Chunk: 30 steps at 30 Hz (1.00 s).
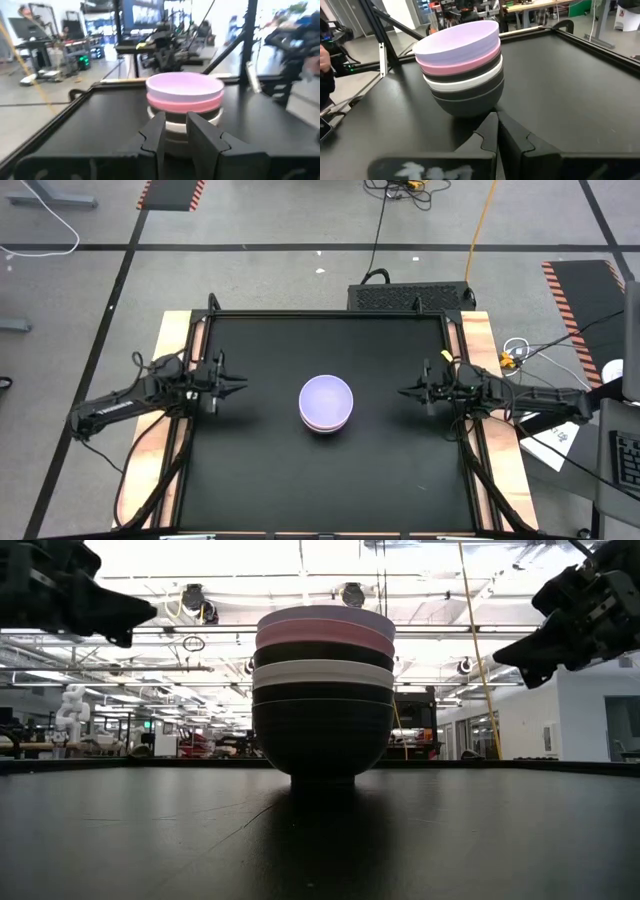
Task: Nest bowls inside each other
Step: Return to Home Position
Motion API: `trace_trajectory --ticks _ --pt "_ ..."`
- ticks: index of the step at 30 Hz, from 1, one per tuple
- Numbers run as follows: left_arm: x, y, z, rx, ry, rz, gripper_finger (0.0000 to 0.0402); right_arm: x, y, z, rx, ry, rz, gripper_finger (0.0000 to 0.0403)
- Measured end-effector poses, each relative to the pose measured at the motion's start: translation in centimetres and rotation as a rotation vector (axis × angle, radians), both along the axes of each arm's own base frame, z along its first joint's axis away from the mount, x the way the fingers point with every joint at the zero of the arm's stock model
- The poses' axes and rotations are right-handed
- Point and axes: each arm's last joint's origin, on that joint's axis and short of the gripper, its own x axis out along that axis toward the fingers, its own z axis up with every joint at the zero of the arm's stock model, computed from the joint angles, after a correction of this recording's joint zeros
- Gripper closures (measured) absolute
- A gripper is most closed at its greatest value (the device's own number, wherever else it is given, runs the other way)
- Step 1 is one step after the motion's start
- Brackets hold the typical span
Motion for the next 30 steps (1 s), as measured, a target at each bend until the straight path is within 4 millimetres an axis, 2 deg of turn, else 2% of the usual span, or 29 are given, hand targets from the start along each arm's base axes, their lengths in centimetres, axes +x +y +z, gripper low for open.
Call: trace_trajectory --ticks 7,10,16,20,25,30 --pt "-0.1 -0.1 -1.0 -0.045 -0.041 -0.036 0.0321 -0.1 0.0 -0.3 0.020 0.001 -0.003 0.0403" --pt "0.2 -0.2 -2.2 -0.052 -0.021 -0.062 0.0321 -0.1 0.0 -0.3 0.022 0.001 -0.002 0.0403" --pt "0.5 -0.4 -2.5 -0.055 -0.014 -0.145 0.0321 -0.1 0.0 -0.5 0.004 0.016 0.002 0.0403" --pt "0.9 -0.5 -3.1 -0.074 0.048 -0.166 0.0321 0.0 0.0 -1.0 0.000 -0.005 0.001 0.0403" --pt "1.7 -0.4 -4.2 -0.105 0.170 -0.173 0.0321 0.2 0.0 -0.4 0.008 -0.087 -0.001 0.0403" --pt "2.1 -0.4 -5.0 -0.070 0.242 -0.181 0.0321 0.2 0.1 -0.4 0.005 -0.090 0.026 0.0403"
